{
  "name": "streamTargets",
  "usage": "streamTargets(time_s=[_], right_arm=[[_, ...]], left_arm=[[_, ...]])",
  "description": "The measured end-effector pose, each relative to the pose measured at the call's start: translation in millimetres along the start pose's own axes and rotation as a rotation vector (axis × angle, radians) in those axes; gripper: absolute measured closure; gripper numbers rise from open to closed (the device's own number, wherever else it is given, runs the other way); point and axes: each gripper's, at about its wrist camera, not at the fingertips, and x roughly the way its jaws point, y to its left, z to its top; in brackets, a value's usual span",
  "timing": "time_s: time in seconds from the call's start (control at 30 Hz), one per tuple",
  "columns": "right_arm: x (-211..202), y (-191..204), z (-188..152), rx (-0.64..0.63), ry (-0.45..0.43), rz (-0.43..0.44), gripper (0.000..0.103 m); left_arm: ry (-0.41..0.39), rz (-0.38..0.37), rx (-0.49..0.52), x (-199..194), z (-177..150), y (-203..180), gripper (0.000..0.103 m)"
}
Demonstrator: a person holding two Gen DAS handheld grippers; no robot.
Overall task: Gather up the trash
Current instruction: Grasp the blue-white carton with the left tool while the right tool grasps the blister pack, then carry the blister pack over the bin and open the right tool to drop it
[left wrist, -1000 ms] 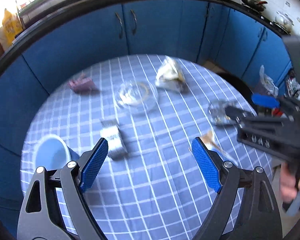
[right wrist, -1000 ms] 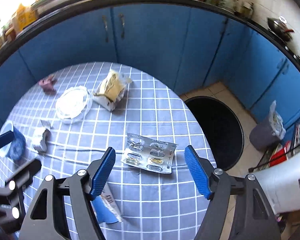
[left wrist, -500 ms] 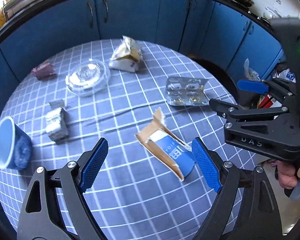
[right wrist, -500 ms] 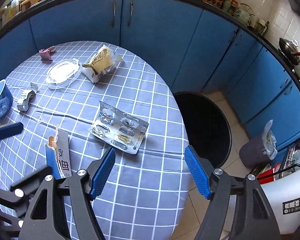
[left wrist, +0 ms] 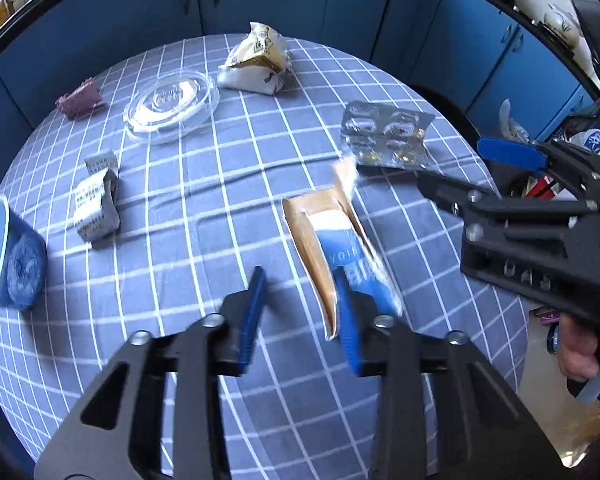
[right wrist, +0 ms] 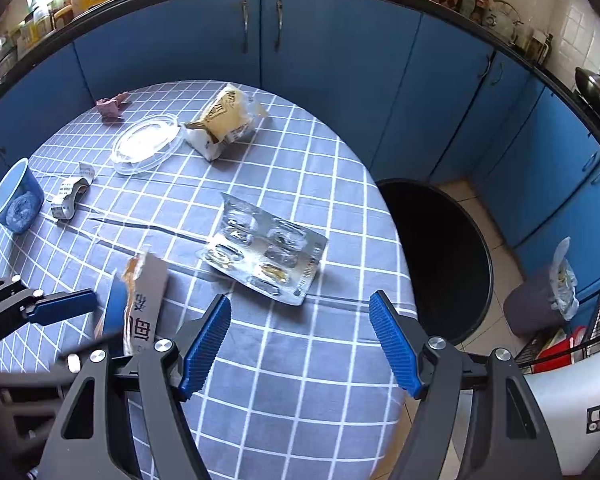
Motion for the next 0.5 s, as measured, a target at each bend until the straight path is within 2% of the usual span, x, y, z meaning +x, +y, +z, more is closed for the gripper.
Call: streamTargets(time_s=[0.03,0.13,0.3,0.33,0.4,0.5], right_arm=[[0,1,1,-0.001,-0.003,0.003,0.033],[3,4,3,-0.007,-0.004,0.007,0.033],[9,12,6,-0.031,-0.004,0.014,0.035],[10,15,7,-0.044,-0.003,0.019,0.038],[15,22,8,-0.069,0.009,0.021,0.054],[22,29,8,-0.084,0.018,0.033,0.072]], left_arm=[[-0.002,0.001,0.002,1,3,2,0.085],[-0.004,-0.009,-0.009,3,9,12,0.095],[-0.005,-0.009,-0.026,3,15,26,0.098],[-0.005,-0.007,-0.029,2,15,28,0.098],[-0.007,-0.004,-0.035,1,18,31,0.098],[-0.015,0.002,-0.042,-1,21,36,0.098]])
